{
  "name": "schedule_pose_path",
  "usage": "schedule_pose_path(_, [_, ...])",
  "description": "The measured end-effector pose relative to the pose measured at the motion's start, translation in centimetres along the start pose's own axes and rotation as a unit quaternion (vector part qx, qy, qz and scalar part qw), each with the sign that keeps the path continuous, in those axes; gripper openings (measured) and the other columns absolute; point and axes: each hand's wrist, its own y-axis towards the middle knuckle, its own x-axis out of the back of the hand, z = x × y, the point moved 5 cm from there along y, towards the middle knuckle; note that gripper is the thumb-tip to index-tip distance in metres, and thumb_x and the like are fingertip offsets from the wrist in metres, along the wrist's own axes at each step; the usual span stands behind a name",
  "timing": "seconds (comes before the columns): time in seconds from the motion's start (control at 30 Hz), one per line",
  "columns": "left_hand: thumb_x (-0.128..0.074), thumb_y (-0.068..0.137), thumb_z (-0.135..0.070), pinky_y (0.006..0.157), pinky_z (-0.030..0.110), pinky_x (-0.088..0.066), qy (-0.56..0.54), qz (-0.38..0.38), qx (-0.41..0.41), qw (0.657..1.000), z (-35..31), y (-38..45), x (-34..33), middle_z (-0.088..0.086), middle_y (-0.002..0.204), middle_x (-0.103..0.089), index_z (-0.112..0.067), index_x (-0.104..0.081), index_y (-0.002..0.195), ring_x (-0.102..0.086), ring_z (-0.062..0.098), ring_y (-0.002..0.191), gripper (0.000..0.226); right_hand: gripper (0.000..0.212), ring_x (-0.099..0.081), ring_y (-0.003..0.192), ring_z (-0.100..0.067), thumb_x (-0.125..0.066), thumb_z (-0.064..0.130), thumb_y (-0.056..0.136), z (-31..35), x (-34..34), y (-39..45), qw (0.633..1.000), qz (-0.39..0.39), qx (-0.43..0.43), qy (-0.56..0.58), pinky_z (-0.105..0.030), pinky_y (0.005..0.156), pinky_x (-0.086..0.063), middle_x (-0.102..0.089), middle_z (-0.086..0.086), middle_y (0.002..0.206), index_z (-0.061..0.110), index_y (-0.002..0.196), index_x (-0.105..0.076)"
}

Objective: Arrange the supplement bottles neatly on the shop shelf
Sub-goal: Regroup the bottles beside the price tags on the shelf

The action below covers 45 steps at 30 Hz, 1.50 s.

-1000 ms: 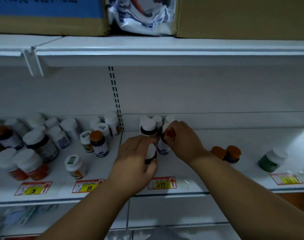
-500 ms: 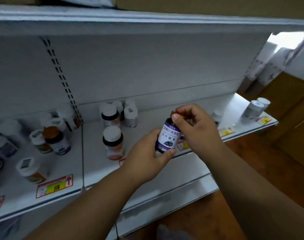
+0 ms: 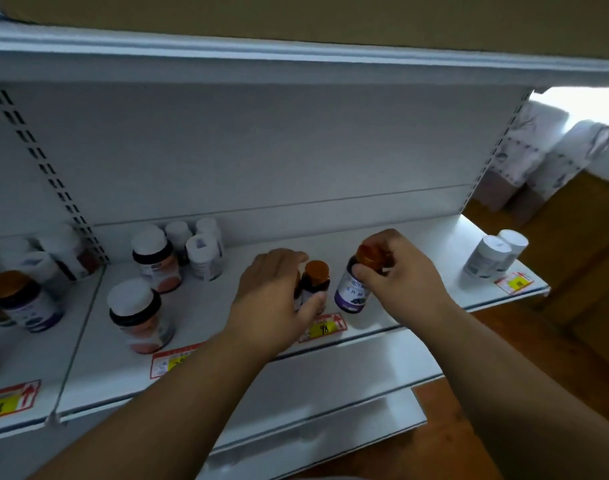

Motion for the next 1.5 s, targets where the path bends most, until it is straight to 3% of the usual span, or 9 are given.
schedule_pose_path(0.07, [-0.069, 0.078, -0.049, 0.093, 0.037, -0.038, 0.041, 0.009, -0.010, 0.999, -0.1, 1.3, -1.3, 0.009, 0.125, -0.056, -0.016, -0.053, 0.131, -0.050, 0.030, 0.114, 0.064, 0.028, -0.060, 0.081, -0.014, -0.074, 0.032, 0.078, -1.2, -1.0, 1.8, 0.998, 0.016, 0.035, -0.045, -0.030, 0.070, -0.050, -0.063, 0.007, 0.093, 0.031, 0.099, -0.055])
schedule_pose_path(0.2, [-0.055, 0.080, -0.064, 0.102, 0.041, -0.030, 0.127, 0.144, 0.030, 0.981, 0.8, 3.3, -4.5, 0.004, 0.147, -0.036, -0.034, -0.025, 0.148, -0.036, 0.027, 0.128, 0.080, 0.023, -0.057, 0.085, -0.023, -0.068, 0.026, 0.083, -3.3, -3.9, 3.9, 0.991, 0.087, 0.063, -0.076, -0.035, 0.074, -0.047, -0.057, 0.000, 0.097, 0.023, 0.100, -0.053])
schedule_pose_path(0.3, [-0.049, 0.084, -0.062, 0.094, 0.039, -0.037, 0.157, 0.192, 0.036, 0.968, 0.7, 3.5, -6.0, 0.001, 0.140, -0.044, -0.035, -0.023, 0.145, -0.045, 0.027, 0.118, 0.072, 0.022, -0.056, 0.085, -0.022, -0.063, 0.028, 0.086, -4.5, -5.8, 4.3, 0.982, 0.148, 0.074, -0.092, -0.041, 0.077, -0.049, -0.052, 0.002, 0.099, 0.026, 0.102, -0.048])
schedule_pose_path(0.43, [-0.046, 0.086, -0.062, 0.075, 0.035, -0.037, 0.179, 0.177, 0.009, 0.968, 0.7, 3.4, -6.1, -0.003, 0.115, -0.058, -0.031, -0.035, 0.135, -0.051, 0.024, 0.096, 0.059, 0.024, -0.054, 0.079, -0.017, -0.064, 0.033, 0.085, -4.9, -6.8, 4.6, 0.980, 0.148, 0.102, -0.083, -0.029, 0.061, -0.039, -0.048, 0.008, 0.095, 0.031, 0.100, -0.044])
schedule_pose_path(0.63, [-0.047, 0.085, -0.063, 0.073, 0.033, -0.034, 0.175, 0.176, 0.005, 0.969, 0.8, 3.5, -6.2, -0.005, 0.108, -0.058, -0.031, -0.037, 0.134, -0.051, 0.022, 0.092, 0.059, 0.026, -0.050, 0.075, -0.013, -0.065, 0.031, 0.083, -5.4, -7.0, 4.6, 0.981, 0.140, 0.112, -0.071, -0.015, 0.056, -0.027, -0.047, 0.009, 0.092, 0.031, 0.097, -0.043])
schedule_pose_path(0.93, [-0.045, 0.079, -0.068, 0.096, 0.038, -0.032, 0.148, 0.138, 0.052, 0.978, 0.7, 2.9, -4.6, 0.000, 0.132, -0.049, -0.021, -0.027, 0.147, -0.044, 0.024, 0.117, 0.085, 0.029, -0.047, 0.098, -0.010, -0.047, 0.043, 0.091, -3.3, -6.4, 4.9, 0.980, 0.143, 0.107, -0.091, -0.021, 0.070, -0.032, -0.046, 0.012, 0.110, 0.031, 0.117, -0.048])
schedule_pose_path(1.23, [-0.053, 0.082, -0.052, 0.086, 0.038, -0.042, 0.121, 0.035, 0.111, 0.986, 7.8, -0.2, 5.9, 0.007, 0.110, -0.062, -0.012, -0.055, 0.127, -0.055, 0.030, 0.099, 0.060, 0.033, -0.051, 0.112, -0.022, -0.054, 0.027, 0.095, 9.4, -14.4, 6.4, 0.956, 0.183, 0.228, -0.032, -0.030, 0.092, -0.040, -0.054, -0.008, 0.122, 0.016, 0.126, -0.054])
schedule_pose_path(1.37, [-0.053, 0.084, -0.047, 0.084, 0.038, -0.042, 0.125, 0.026, 0.105, 0.986, 10.6, -0.8, 9.4, 0.004, 0.108, -0.062, -0.015, -0.056, 0.123, -0.054, 0.028, 0.098, 0.051, 0.049, -0.049, 0.118, -0.032, -0.053, 0.032, 0.095, 11.3, -21.0, 7.7, 0.940, 0.266, 0.177, -0.117, -0.035, 0.097, -0.040, -0.045, -0.015, 0.133, 0.018, 0.141, -0.041])
schedule_pose_path(1.5, [-0.050, 0.087, -0.047, 0.086, 0.034, -0.035, 0.130, 0.057, 0.088, 0.986, 13.1, -1.4, 11.0, 0.001, 0.111, -0.058, -0.020, -0.052, 0.126, -0.048, 0.023, 0.101, 0.047, 0.054, -0.050, 0.115, -0.036, -0.055, 0.036, 0.094, 11.4, -25.1, 8.5, 0.946, 0.240, 0.122, -0.182, -0.037, 0.094, -0.041, -0.044, -0.019, 0.130, 0.013, 0.139, -0.040])
